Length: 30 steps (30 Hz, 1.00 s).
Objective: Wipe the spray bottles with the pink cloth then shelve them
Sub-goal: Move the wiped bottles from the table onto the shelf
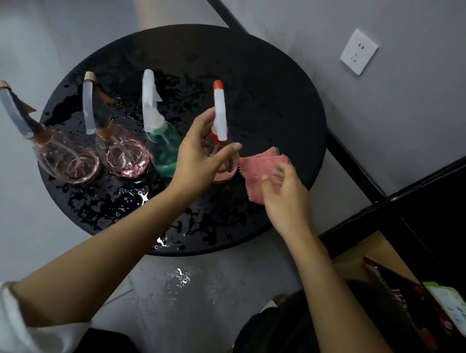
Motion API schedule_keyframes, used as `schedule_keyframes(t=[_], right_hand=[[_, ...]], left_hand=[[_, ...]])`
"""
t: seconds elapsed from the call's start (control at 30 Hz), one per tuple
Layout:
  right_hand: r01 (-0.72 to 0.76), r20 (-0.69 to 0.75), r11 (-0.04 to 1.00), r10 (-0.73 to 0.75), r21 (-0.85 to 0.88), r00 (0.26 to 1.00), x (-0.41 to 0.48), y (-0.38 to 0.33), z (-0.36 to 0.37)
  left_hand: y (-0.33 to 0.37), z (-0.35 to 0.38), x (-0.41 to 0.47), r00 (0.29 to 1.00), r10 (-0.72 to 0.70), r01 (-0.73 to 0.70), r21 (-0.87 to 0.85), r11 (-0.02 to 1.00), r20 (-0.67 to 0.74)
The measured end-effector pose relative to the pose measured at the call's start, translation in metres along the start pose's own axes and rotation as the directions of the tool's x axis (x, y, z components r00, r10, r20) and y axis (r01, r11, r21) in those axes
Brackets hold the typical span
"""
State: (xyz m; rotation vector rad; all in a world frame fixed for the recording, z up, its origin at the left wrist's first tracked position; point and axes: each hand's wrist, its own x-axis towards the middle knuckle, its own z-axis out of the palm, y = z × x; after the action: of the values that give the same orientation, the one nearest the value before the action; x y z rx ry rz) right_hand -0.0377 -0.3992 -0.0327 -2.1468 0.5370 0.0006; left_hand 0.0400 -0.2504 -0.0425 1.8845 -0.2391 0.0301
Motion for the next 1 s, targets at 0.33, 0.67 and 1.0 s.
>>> schedule_keyframes(t=[0.33, 0.67, 1.0], right_hand=[[0.008, -0.017, 0.999, -0.008, 0.034, 1.000, 0.010, 0.006, -0.003], [0.068, -0.035, 0.995, -0.065, 0.076, 0.997, 0.009, -0.009, -0.016], [0.181, -0.140, 0.955, -0.151, 0.237, 0.979, -0.051, -0.010, -0.076]], left_hand=[[-0.016, -0.005, 0.023, 0.993, -0.064, 0.056, 0.080, 0.995, 0.099], [-0.014, -0.008, -0.002, 0.982, -0.125, 0.129, -0.022, 0.991, 0.139], [0.065, -0.012, -0.037, 0.983, 0.063, -0.054, -0.056, 0.997, 0.173]])
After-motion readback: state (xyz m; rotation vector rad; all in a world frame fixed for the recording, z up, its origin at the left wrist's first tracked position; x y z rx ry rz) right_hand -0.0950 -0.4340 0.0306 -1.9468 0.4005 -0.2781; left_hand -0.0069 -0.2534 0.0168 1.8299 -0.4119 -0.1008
